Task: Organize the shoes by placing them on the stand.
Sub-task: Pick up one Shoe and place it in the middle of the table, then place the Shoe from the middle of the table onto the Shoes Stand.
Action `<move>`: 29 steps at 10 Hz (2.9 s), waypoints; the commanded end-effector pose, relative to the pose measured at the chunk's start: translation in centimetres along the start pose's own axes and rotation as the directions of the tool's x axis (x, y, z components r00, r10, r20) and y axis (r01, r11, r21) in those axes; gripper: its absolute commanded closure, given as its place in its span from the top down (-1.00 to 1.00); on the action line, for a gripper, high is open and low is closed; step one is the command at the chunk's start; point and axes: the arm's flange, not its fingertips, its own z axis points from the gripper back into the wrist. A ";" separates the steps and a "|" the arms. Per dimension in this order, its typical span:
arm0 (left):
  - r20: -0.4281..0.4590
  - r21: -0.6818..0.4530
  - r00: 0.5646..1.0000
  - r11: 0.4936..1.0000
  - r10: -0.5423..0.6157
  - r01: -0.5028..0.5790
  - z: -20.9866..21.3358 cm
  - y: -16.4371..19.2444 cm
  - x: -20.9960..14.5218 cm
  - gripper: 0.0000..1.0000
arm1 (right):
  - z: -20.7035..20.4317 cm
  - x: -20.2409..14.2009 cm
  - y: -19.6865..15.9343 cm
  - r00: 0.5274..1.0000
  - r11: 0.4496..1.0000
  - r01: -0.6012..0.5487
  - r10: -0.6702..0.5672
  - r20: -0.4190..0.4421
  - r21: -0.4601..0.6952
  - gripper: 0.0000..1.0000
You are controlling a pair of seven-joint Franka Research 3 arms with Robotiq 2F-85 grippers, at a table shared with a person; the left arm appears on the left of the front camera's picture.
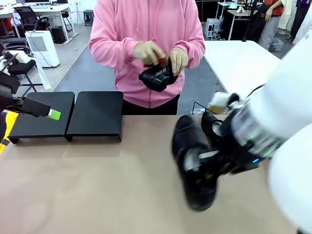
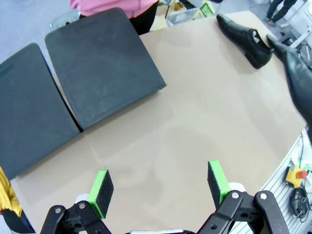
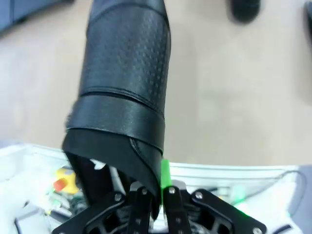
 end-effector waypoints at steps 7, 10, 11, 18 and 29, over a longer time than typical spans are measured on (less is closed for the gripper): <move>0.001 -0.010 1.000 1.000 -0.011 0.011 0.1 0.2 0.0 1.00 | -12.5 -0.5 3.9 0.998 0.994 0.031 -0.024 -0.065 0.102 -1.00; 0.001 -0.010 1.000 1.000 -0.011 0.011 0.1 0.2 0.0 1.00 | -15.9 -0.4 3.4 0.991 0.995 -0.002 0.015 -0.136 0.097 -1.00; 0.001 -0.010 1.000 1.000 -0.011 0.011 0.1 0.2 0.0 1.00 | -16.1 -0.4 3.3 0.991 0.996 0.001 0.011 -0.132 0.091 -0.70; 0.001 -0.010 1.000 1.000 -0.011 0.011 0.1 0.2 0.0 1.00 | -10.1 -0.2 2.3 0.996 0.992 0.040 -0.030 -0.087 0.121 1.00; 0.058 0.110 0.985 0.982 -0.160 0.153 -0.7 -7.5 0.3 1.00 | -8.8 1.8 -1.3 0.998 0.999 0.037 -0.037 -0.042 0.003 1.00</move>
